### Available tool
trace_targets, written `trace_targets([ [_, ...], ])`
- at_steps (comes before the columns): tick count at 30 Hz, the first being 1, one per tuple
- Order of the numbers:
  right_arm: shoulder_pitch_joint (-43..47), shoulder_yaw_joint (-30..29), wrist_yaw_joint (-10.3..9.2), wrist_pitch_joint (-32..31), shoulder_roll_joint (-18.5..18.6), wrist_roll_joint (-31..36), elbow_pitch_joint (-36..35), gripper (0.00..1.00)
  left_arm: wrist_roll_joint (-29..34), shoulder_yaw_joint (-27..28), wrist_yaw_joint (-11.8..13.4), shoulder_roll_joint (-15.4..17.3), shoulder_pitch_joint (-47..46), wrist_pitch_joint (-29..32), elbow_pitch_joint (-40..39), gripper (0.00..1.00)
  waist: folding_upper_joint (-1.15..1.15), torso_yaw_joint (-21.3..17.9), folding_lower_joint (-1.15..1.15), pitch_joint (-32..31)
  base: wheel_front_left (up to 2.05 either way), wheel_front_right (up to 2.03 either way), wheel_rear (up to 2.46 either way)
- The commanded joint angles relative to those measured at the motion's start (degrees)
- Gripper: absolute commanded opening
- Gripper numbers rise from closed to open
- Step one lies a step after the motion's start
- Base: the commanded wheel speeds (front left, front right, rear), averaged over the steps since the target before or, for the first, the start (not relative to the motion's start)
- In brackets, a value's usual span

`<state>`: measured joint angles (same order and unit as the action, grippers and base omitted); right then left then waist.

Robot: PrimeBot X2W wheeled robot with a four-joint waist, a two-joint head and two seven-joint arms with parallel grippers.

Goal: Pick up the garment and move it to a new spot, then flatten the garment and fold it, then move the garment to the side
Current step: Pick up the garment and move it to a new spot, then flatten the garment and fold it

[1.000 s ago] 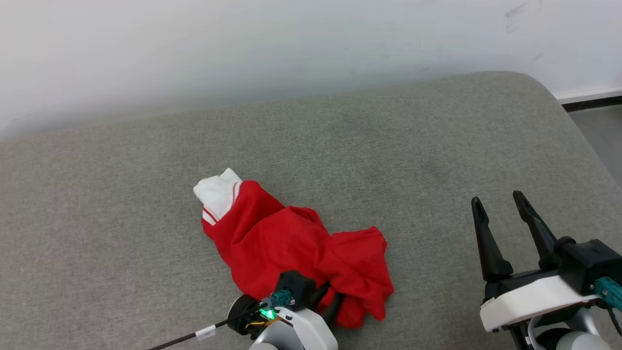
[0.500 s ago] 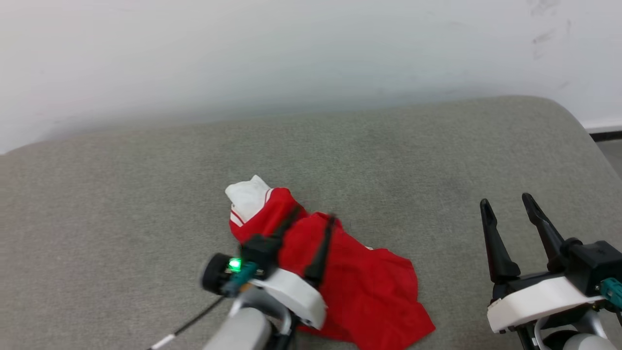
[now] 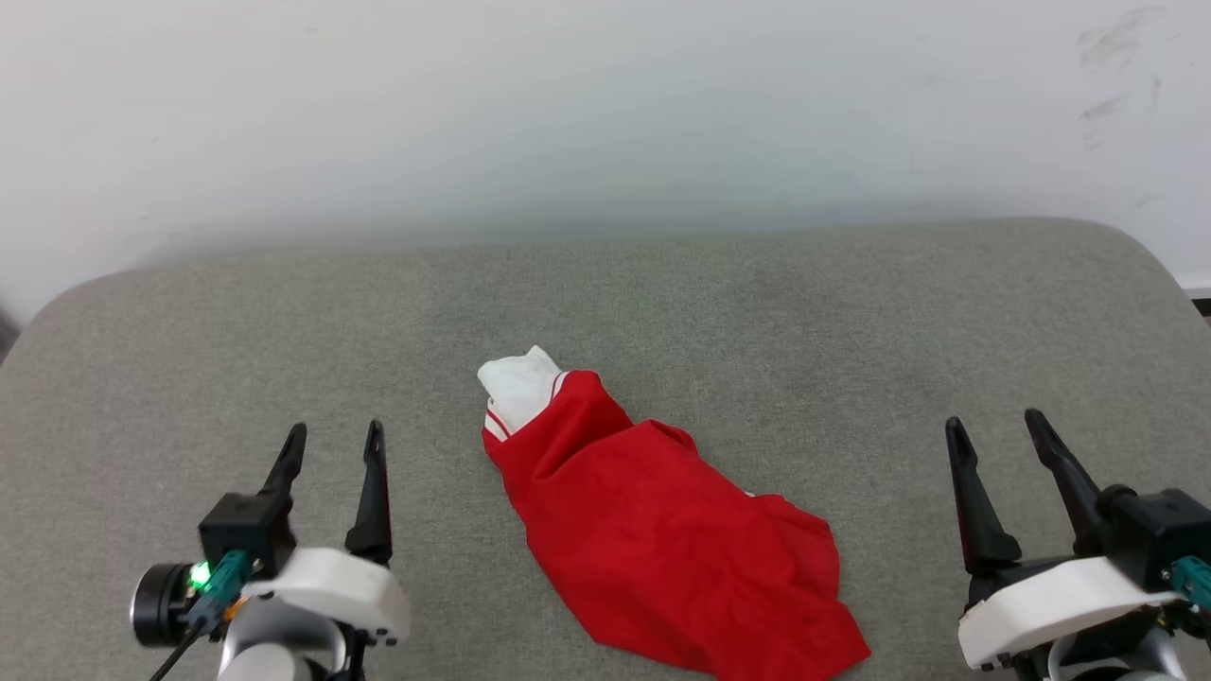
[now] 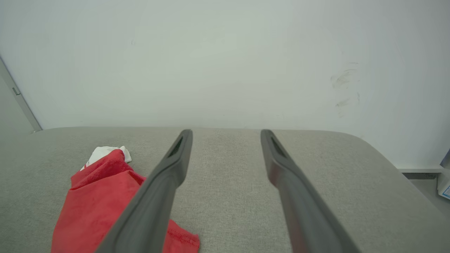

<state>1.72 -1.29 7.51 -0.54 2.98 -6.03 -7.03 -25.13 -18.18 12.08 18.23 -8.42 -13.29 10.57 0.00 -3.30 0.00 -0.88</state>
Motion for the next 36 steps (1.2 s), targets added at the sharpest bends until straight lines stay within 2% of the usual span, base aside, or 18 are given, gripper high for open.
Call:
trace_targets([
  [1, 1.1, -0.2, -0.03, 0.1, -0.2, -0.4, 0.5, 1.00, -0.3, 0.5, 0.5, 0.7, 1.7, 0.5, -1.2, 1.00, 0.00, 0.0, 0.00, -0.3, 0.00, 0.00, 0.00],
  [8, 2.2, -0.4, -0.03, -0.2, -0.2, -0.5, 0.5, 1.00, -0.3, 0.0, 2.0, 2.1, 5.9, 2.8, -6.4, 1.00, 0.00, 0.0, 0.00, -0.9, 0.00, 0.00, 0.00],
  [16, 1.6, -0.3, -0.03, -0.7, -0.2, -0.4, 0.3, 1.00, 0.0, -0.4, 2.6, 2.5, 6.4, 3.7, -8.4, 1.00, 0.00, -0.2, 0.00, -0.8, 0.00, 0.00, 0.00],
  [20, 1.4, -1.9, -0.03, -3.0, -0.2, -2.9, 2.2, 1.00, 0.1, -0.5, 2.8, 2.6, 6.4, 3.7, -8.8, 1.00, 0.00, -0.3, 0.00, -0.7, 0.00, 0.00, 0.00],
  [26, -1.3, -3.5, -0.03, -16.6, 1.0, -4.9, 8.7, 1.00, 0.4, -1.4, 3.2, 1.9, 5.6, 3.7, -9.7, 1.00, 0.00, 0.3, 0.00, 0.0, 0.00, 0.00, 0.00],
  [31, -5.4, 1.3, -0.03, -30.8, 5.8, -10.2, 14.4, 1.00, 1.2, -3.0, 2.5, 1.4, 3.7, 4.0, -10.1, 1.00, 0.00, 1.9, 0.00, 1.6, 0.00, 0.00, 0.00],
  [36, -10.3, 7.7, -0.03, -37.7, 9.3, -15.0, 18.4, 1.00, 1.7, -4.3, 2.0, 0.4, 1.3, 3.5, -9.9, 1.00, 0.00, 3.9, 0.00, 4.4, 0.00, 0.00, 0.00],
])
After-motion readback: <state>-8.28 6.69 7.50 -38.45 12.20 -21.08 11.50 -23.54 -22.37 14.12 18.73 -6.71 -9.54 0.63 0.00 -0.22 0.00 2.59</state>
